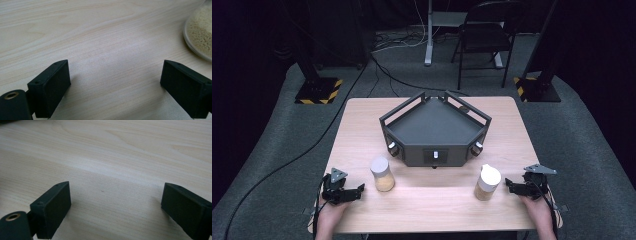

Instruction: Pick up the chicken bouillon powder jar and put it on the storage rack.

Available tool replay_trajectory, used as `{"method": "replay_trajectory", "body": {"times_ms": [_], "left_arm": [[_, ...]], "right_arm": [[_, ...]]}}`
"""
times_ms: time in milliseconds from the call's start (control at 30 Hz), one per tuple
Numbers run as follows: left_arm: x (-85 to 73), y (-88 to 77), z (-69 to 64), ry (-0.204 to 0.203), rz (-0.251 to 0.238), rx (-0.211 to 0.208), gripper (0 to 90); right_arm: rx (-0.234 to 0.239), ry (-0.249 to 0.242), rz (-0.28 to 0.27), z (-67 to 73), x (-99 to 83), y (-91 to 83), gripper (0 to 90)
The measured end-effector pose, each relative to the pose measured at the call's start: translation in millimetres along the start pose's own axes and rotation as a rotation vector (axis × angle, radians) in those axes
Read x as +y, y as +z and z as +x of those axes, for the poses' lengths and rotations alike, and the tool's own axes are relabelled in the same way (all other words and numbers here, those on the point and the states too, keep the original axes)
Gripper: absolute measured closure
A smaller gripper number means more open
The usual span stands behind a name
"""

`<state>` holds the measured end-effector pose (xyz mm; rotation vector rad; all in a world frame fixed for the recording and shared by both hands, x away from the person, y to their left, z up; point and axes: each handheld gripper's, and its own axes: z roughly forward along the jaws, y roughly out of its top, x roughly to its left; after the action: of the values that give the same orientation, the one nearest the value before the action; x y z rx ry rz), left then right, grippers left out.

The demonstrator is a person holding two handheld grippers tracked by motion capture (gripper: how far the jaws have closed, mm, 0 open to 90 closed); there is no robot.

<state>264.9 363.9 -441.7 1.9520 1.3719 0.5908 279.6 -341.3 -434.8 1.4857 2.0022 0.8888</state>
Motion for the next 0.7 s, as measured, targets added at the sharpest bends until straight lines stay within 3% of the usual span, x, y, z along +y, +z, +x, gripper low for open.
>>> {"method": "replay_trajectory", "body": {"times_ms": [533, 700], "left_arm": [[0.2, -0.4, 2.7, 0.009, 0.004, -0.014, 7.3], [-1.5, -1.4, 4.3, -0.006, -0.003, -0.018, 7.5]], "right_arm": [[-0.001, 0.001, 0.000, 0.4, -0.2, -0.2, 7.6], [0.000, 0.001, 0.000, 0.4, -0.2, -0.2, 7.6]]}}
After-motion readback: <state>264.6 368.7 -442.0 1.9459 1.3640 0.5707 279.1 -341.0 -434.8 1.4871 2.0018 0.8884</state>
